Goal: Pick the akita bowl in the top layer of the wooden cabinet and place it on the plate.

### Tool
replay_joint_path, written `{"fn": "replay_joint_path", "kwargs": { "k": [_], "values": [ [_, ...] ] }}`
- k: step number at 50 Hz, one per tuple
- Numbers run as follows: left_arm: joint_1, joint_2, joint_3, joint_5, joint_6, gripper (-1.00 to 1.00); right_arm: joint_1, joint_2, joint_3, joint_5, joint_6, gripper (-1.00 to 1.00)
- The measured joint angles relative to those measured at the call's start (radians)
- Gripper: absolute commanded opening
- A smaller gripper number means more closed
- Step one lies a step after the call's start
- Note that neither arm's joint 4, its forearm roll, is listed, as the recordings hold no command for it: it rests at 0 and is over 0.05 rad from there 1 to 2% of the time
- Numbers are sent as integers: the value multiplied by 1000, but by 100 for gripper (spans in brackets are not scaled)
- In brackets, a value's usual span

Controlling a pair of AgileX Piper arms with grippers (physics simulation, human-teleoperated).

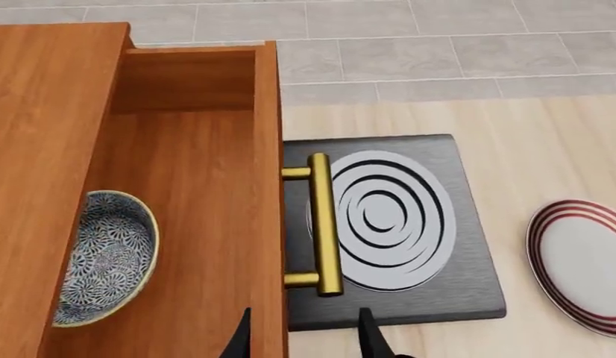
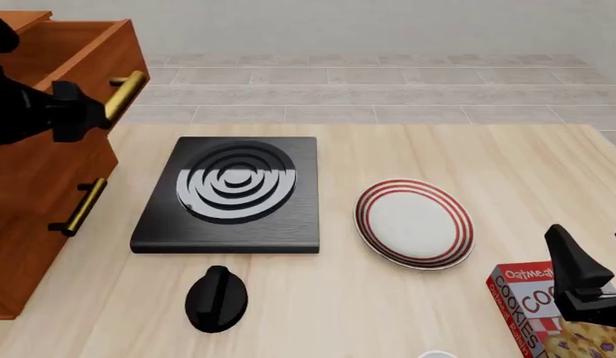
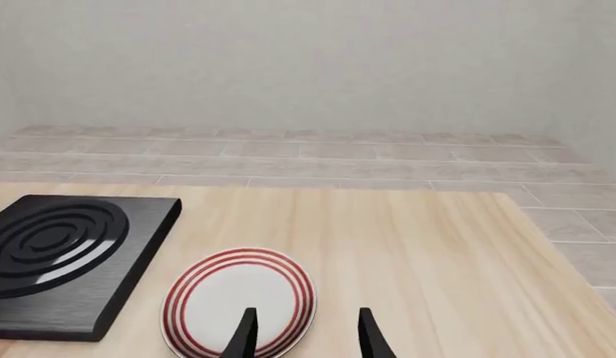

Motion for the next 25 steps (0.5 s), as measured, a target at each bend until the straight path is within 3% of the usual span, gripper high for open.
{"fn": "replay_joint_path", "kwargs": {
  "k": [25],
  "values": [
    [-33,4,-4,3,-42,100,-3,11,0,-11,2,100]
  ]
}}
